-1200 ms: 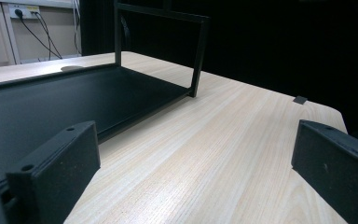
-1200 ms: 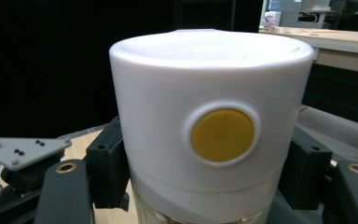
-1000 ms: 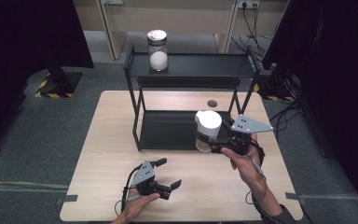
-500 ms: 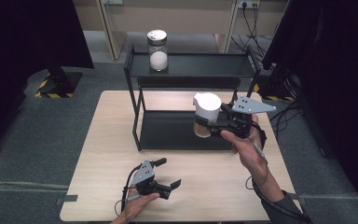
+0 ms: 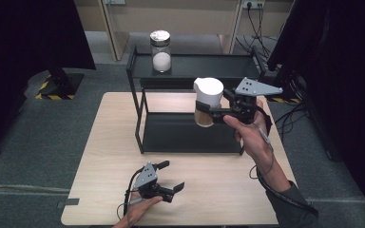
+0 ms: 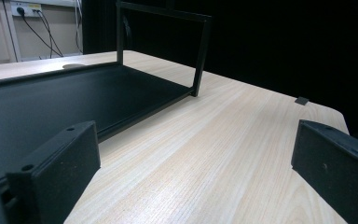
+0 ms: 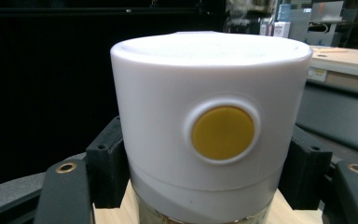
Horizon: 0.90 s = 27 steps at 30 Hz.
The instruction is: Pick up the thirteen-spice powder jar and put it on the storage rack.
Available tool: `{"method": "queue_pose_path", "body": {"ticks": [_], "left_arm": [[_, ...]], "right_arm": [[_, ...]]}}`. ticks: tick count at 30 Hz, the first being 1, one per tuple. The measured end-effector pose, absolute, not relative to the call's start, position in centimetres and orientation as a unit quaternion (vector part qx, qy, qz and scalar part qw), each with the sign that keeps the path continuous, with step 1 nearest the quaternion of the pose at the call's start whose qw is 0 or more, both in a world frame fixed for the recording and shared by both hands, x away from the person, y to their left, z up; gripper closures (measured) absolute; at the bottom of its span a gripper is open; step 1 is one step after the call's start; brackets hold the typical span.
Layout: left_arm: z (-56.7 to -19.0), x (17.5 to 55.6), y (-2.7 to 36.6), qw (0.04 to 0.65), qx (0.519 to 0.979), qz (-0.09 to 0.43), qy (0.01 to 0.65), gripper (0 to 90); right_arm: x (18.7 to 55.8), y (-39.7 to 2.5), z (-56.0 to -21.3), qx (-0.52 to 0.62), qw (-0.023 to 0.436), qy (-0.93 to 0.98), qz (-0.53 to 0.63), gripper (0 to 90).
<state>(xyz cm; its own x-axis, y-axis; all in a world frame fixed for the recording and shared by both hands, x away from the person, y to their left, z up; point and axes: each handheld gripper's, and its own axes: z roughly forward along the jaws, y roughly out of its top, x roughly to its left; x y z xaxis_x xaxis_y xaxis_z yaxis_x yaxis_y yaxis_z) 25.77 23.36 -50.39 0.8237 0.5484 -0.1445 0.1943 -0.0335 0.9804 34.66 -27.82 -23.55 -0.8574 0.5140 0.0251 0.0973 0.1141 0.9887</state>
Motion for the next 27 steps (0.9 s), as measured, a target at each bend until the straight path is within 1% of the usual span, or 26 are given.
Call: {"method": "queue_pose_path", "body": {"ticks": [7,27], "left_arm": [[-50.4,25.8,23.3,0.644,0.705,0.137,0.262,0.5],[-50.4,25.8,23.4,0.643,0.707,0.136,0.263,0.5]], "right_arm": [[35.5,-27.2,-21.9,0.215,0.166,0.724,0.634,30.8],[37.8,-25.0,-17.4,0.238,0.193,0.721,0.621,30.8]]}}
